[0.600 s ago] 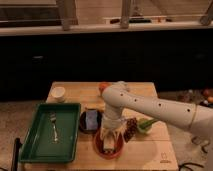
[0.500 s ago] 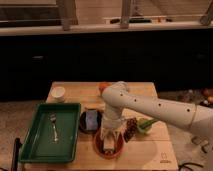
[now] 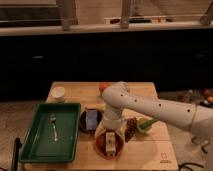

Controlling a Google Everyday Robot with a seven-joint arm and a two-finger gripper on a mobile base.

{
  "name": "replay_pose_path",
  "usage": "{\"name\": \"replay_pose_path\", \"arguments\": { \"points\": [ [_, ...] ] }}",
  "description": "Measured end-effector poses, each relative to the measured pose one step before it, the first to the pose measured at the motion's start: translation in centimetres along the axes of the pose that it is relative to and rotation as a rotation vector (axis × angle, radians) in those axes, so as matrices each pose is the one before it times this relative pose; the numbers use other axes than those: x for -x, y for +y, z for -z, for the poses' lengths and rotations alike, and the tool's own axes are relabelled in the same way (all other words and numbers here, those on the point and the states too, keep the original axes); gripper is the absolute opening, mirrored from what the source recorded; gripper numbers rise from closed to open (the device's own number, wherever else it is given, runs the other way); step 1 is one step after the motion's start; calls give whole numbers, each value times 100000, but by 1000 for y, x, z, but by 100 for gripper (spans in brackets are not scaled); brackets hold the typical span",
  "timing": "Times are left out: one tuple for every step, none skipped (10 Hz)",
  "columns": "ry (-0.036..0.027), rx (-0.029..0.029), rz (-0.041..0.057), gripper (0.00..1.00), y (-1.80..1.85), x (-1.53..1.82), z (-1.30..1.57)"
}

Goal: Place eraser in red bowl

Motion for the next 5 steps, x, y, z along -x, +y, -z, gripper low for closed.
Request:
{"name": "replay_pose_path", "arguments": {
  "points": [
    [193,-122,-38,80,42,-16,52],
    [562,-248,-21,80,8,-33,159],
    [547,-350,12,80,-52,-26,199],
    [335,-172,-97,80,71,-9,158],
    [527,-411,-78,80,83,-48,211]
  ]
}}
